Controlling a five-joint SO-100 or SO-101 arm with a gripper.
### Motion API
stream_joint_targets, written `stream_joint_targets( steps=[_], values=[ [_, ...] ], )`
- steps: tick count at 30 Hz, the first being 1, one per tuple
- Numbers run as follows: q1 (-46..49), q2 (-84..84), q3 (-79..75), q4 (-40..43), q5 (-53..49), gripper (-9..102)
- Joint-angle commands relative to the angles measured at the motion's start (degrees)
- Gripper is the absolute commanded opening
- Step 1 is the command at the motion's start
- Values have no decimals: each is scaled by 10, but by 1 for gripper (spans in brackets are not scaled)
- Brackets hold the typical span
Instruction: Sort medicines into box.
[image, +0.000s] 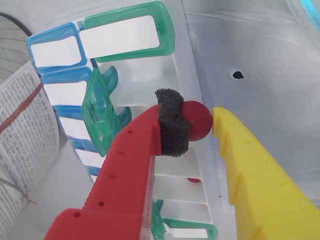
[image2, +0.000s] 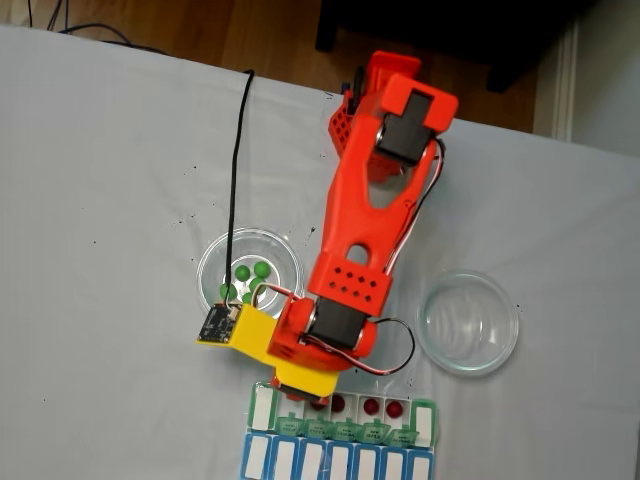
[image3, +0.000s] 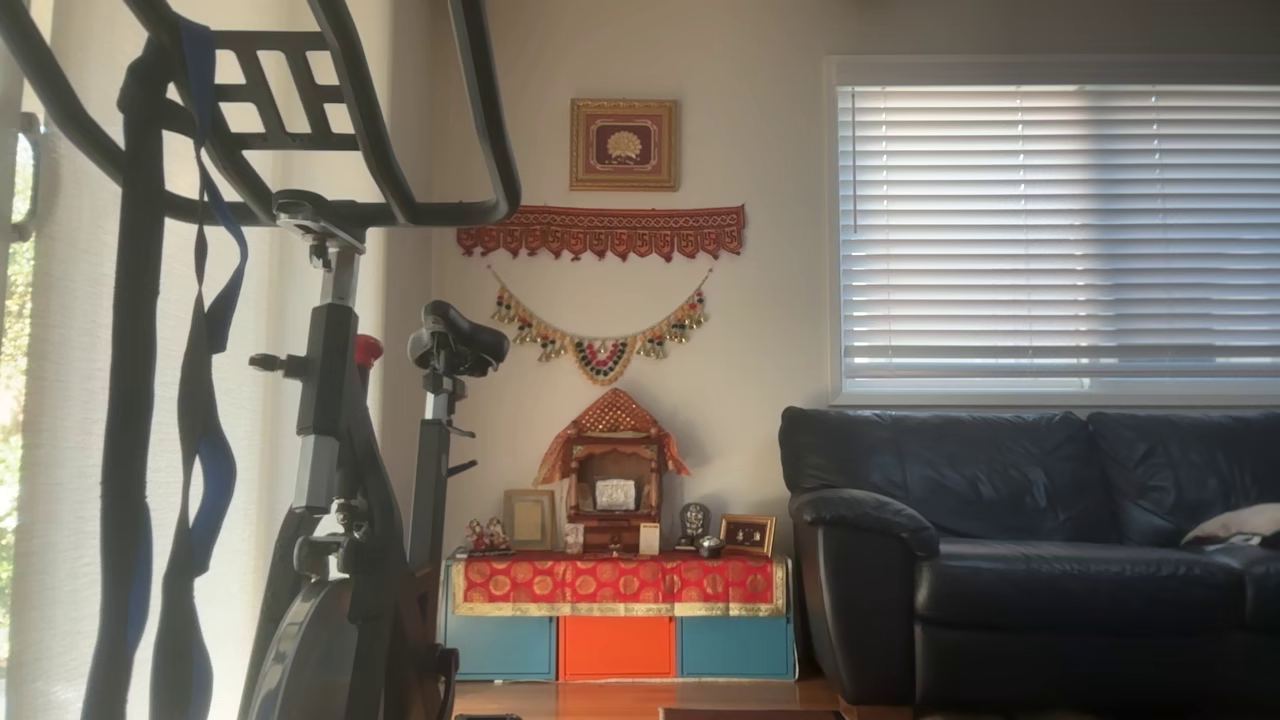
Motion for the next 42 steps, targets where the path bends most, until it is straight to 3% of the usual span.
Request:
stream_joint_targets(
  steps=[1,18,36,42],
  values=[
    [8,12,-63,1,2,1],
    [-12,-52,-140,-11,42,1],
    [-25,-43,-61,-160,98,1],
    [-31,-29,-21,-172,90,1]
  ],
)
